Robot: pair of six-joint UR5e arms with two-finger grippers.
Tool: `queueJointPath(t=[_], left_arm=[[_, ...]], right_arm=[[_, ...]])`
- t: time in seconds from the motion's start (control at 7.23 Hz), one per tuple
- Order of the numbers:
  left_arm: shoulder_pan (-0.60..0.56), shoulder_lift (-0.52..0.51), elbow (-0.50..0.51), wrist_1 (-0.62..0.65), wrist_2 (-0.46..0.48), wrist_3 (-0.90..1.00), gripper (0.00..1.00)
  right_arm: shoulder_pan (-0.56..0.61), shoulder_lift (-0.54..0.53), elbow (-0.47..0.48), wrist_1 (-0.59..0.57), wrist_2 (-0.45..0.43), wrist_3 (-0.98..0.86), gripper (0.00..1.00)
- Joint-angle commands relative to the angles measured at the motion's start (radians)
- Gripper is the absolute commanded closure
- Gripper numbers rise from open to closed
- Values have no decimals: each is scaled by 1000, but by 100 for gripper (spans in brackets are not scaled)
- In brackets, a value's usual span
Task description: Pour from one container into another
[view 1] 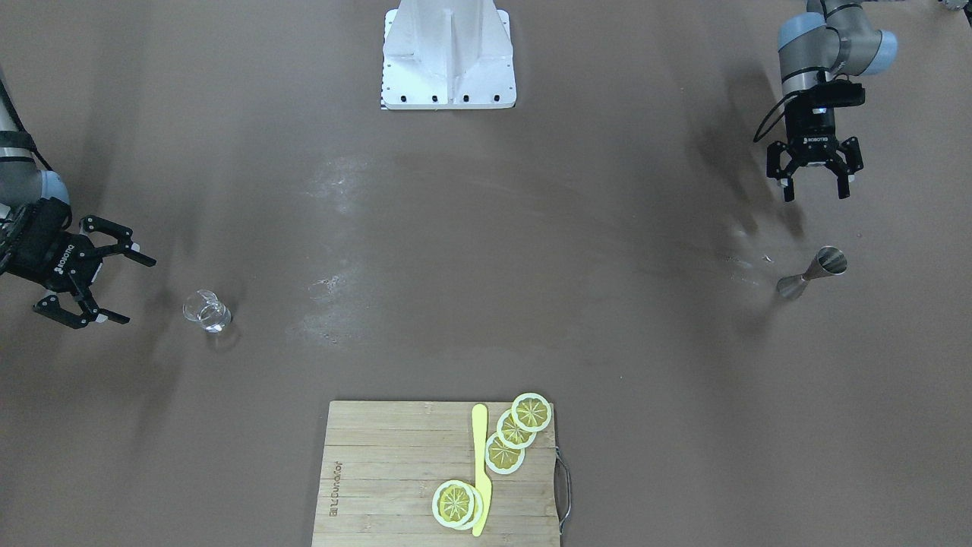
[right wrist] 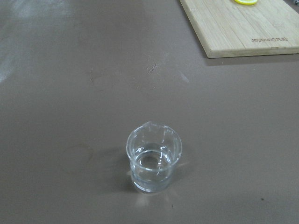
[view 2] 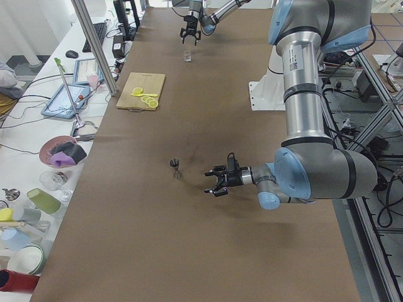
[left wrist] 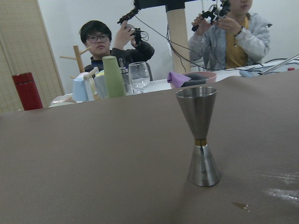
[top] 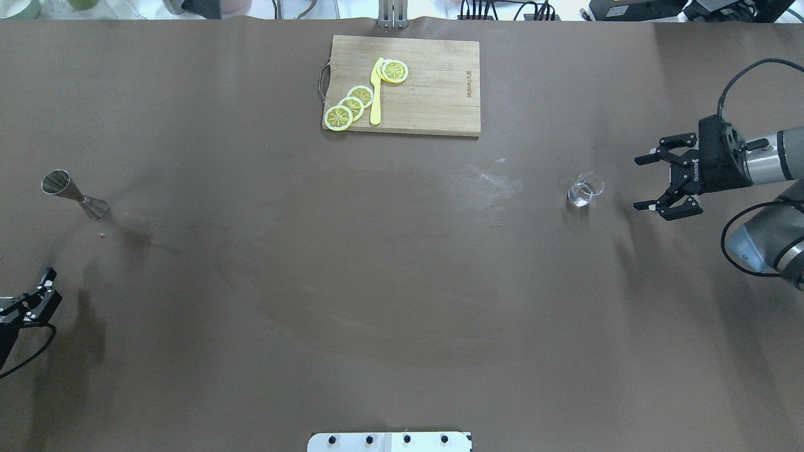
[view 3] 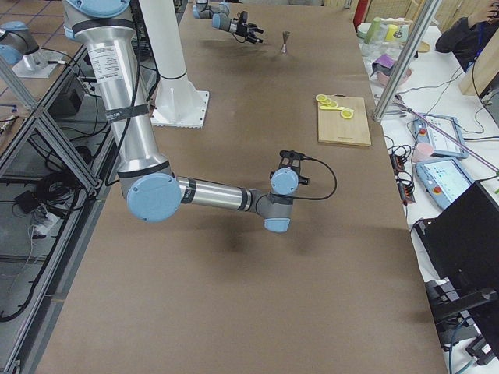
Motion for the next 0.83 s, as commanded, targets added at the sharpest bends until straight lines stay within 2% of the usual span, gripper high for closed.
queueJointPath(t=[0.0, 0.55, 0.69], left_arm=[[-39, -4, -32, 114, 37, -147, 1], [-79, -39, -88, 126, 62, -130, 3], [-82, -50, -86, 161, 61, -121, 3]], right_arm=[[-31, 22, -51, 77, -49, -1, 0], [-68, 70, -97, 90, -62, 2, 1], [-68, 87, -115, 92, -64, 7, 1]])
